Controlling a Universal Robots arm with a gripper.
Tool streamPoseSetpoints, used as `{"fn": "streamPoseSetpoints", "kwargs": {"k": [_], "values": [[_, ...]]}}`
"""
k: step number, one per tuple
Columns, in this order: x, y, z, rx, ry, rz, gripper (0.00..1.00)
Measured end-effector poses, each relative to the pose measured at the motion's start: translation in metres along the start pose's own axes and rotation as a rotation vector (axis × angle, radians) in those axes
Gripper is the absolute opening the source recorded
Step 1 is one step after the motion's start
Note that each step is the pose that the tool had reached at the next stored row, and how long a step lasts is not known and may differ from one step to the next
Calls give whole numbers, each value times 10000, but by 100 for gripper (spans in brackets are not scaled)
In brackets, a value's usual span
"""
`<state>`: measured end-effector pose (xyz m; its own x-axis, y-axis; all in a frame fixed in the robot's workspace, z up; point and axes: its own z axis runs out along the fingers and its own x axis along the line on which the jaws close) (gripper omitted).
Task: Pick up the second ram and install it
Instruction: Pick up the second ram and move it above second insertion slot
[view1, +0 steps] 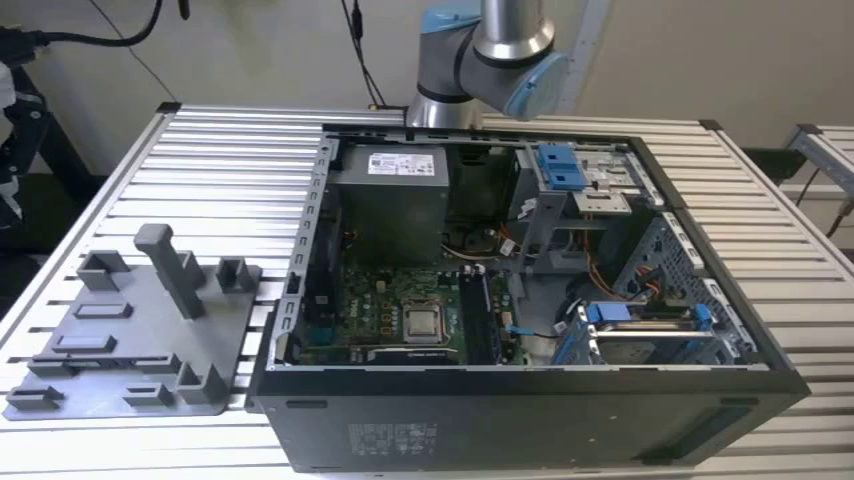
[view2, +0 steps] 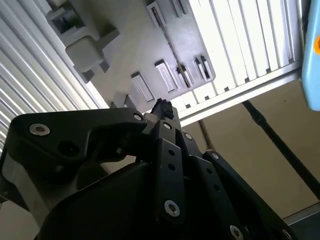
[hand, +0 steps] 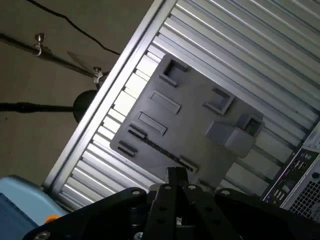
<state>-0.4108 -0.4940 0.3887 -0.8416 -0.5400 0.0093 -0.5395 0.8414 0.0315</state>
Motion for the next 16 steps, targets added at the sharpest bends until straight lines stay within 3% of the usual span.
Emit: {"fn": "streamPoseSetpoints", "kwargs": {"k": [16], "values": [[0,0,1,75,105,-2198,11]]}}
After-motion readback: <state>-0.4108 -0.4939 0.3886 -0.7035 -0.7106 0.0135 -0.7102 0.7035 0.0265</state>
